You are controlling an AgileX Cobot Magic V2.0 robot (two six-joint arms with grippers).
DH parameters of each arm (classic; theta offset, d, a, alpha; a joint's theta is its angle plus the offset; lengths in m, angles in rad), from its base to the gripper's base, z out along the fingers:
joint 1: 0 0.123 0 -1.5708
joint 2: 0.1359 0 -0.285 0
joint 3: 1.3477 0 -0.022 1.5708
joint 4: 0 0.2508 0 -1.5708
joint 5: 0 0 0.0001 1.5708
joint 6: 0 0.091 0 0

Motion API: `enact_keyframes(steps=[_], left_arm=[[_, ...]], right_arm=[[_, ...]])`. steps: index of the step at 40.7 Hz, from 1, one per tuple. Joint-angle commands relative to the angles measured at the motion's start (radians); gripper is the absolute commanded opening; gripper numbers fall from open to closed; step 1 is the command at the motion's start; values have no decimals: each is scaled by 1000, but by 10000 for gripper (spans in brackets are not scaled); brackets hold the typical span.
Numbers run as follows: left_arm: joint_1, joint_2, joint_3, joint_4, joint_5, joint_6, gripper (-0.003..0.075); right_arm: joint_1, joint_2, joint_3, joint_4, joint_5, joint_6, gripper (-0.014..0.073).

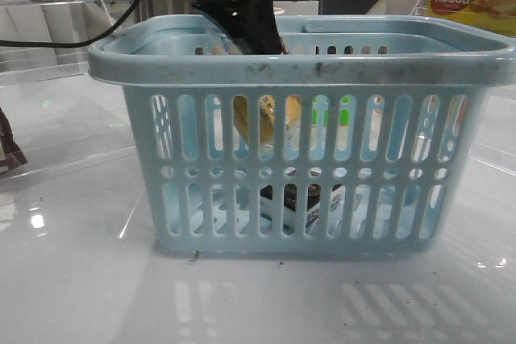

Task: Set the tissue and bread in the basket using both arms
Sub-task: 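Carry the bread bag with the left gripper over the basket, then lower the bread bag into the basket and open the left gripper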

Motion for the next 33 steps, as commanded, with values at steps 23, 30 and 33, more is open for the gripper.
enact_keyframes(steps=[23, 30, 33], left_arm=[[-7, -49, -35, -11, -44, 1, 392], [-7, -58, -35, -9, -51, 1, 391], [-7, -81, -35, -13, -49, 1, 391]], right_arm=[[-3, -5, -25, 6, -70, 3, 521], [-3, -5, -25, 6, -70, 3, 521], [-3, -5, -25, 6, -70, 3, 521]])
